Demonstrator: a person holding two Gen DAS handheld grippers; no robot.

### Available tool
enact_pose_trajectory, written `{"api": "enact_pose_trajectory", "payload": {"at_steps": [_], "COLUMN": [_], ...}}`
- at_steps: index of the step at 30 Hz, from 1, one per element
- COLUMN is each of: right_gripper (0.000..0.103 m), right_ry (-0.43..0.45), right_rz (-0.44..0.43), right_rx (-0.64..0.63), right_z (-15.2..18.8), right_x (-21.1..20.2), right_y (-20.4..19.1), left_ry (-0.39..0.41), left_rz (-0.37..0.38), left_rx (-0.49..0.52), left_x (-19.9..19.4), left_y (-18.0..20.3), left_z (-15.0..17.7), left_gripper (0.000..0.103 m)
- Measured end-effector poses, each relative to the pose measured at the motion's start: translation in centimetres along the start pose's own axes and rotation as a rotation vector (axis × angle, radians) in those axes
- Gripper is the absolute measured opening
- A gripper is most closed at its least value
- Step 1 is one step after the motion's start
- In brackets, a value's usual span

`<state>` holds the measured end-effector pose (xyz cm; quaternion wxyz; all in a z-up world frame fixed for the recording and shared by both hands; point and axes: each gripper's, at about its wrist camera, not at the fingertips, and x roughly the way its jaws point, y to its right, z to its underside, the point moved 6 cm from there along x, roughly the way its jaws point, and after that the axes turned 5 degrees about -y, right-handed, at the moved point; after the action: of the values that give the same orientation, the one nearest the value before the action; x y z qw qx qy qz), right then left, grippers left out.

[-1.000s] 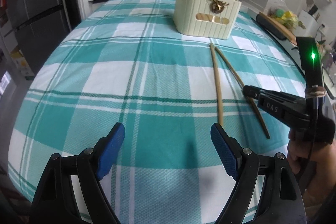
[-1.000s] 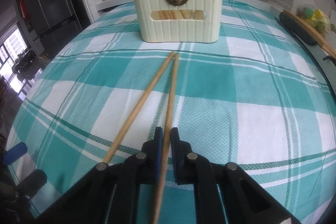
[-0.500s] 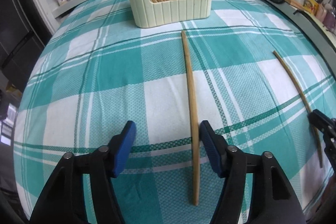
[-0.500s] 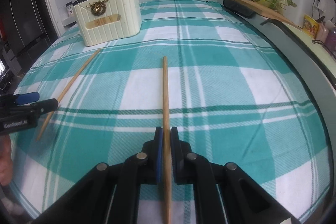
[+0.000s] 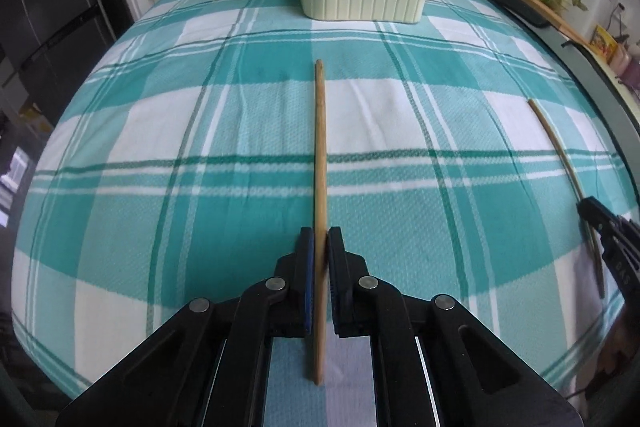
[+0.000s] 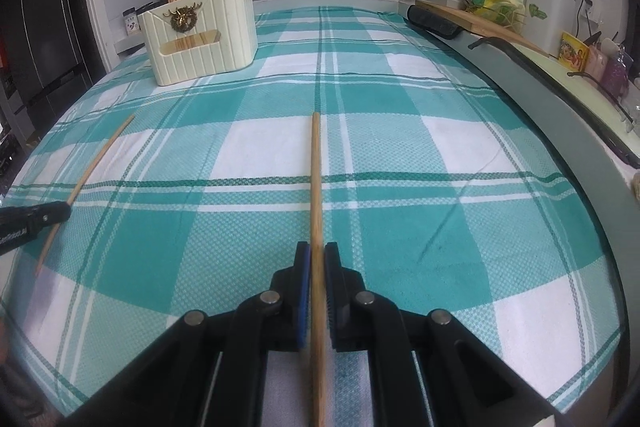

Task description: Organize utensils

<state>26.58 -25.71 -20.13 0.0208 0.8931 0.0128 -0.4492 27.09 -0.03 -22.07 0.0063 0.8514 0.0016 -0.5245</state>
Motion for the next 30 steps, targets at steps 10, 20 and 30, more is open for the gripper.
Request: {"api": "enact_pose_trajectory", "payload": {"at_steps": [10, 20, 30], "right_gripper": [0.042, 0.043, 0.044], "right_ry": [0.043, 0.047, 0.037], "right_rz": [-0.009, 0.105, 0.137], "right_rx": [0.005, -0.1, -0.142], "right_z": [0.2, -0.4, -0.5], "right_x": [-1.3, -2.8, -2.4], "right_y": [-0.2, -1.2, -2.0], "left_ry": [0.092, 0.093, 0.079], "left_rz": [0.023, 0.04, 0.041], "left_rx": [-0.025, -0.061, -0.075], "left_x": [-2.7, -2.4, -1.7], "left_y": [-1.4, -2.1, -2.8], "left_z": [-0.4, -0.4, -0.1], "left_gripper": [0.07, 0.07, 0.07]}}
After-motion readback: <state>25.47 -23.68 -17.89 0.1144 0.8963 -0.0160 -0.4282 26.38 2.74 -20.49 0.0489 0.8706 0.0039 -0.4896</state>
